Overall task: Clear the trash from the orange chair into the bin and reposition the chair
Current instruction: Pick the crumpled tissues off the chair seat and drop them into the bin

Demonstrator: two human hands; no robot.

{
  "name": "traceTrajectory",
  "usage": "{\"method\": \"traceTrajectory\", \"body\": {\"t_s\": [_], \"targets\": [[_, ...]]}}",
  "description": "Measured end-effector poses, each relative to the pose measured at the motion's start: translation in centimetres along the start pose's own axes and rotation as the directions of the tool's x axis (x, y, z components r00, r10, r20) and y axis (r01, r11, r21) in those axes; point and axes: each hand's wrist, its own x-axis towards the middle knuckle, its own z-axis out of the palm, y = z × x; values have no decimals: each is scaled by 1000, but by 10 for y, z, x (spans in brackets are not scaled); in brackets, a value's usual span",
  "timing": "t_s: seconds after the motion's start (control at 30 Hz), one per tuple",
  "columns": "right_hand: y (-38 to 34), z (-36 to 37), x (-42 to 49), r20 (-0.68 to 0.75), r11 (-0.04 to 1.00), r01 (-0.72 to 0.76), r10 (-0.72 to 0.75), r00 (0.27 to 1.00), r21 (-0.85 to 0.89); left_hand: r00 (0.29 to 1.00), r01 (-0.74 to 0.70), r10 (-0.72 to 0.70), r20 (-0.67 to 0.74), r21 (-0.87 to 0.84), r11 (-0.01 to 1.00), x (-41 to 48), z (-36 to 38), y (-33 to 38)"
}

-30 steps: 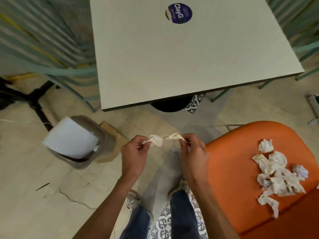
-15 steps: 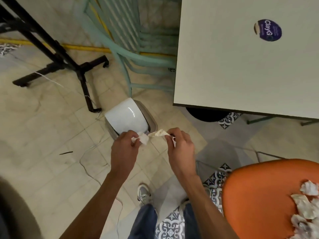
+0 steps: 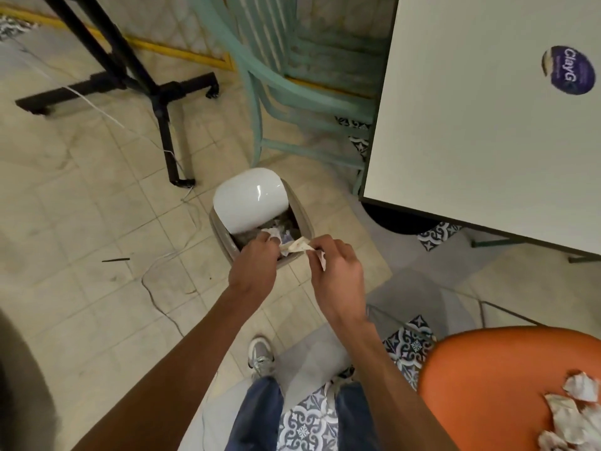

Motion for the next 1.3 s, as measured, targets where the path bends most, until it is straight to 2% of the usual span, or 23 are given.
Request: {"method": "traceTrajectory", "body": {"t_s": [0.13,0.2,0.27,0.33,0.4,0.53,0.67,0.87,0.97,1.1,1.2,1.3], "targets": [[-11,15,12,49,996,82,-80,996,-40,978,-51,39,-203,-52,997,-14,-12,-20],[-16,26,17,98,981,173,-164,982,-91,932,-91,79,-355,-17,996,-20,-18,-32],[-21,38,23,174,942,288,-258,950,-174,898,-58,53,-437,2,998,-23,-24,-41],[-25,49,30,260,899,367,-305,916,-238,902,13,-32,-430,-47,999,-22,-27,-47],[-28,58,38,371,870,395,-277,886,-294,926,46,-97,-366,-147,988,-19,-25,-52],[-18,86,53,513,822,429,-202,834,-375,963,23,-106,-249,-313,949,-10,-15,-61],[-22,106,67,534,845,374,-128,836,-382,959,-19,-84,-271,-356,934,-7,-12,-66],[-35,135,81,496,914,201,-1,869,-351,957,-33,-69,-283,-341,940,-10,-12,-69],[-32,141,83,548,932,159,49,835,-326,954,-46,-53,-295,-317,947,-14,-10,-69],[-30,134,80,645,923,229,26,764,-309,953,-42,-59,-298,-320,946,-21,-8,-66],[-35,120,71,661,913,256,20,750,-318,955,-41,-56,-292,-317,948,-24,-7,-64],[-34,106,60,609,924,231,1,793,-303,958,-45,-46,-284,-305,951,-28,-8,-62]]}}
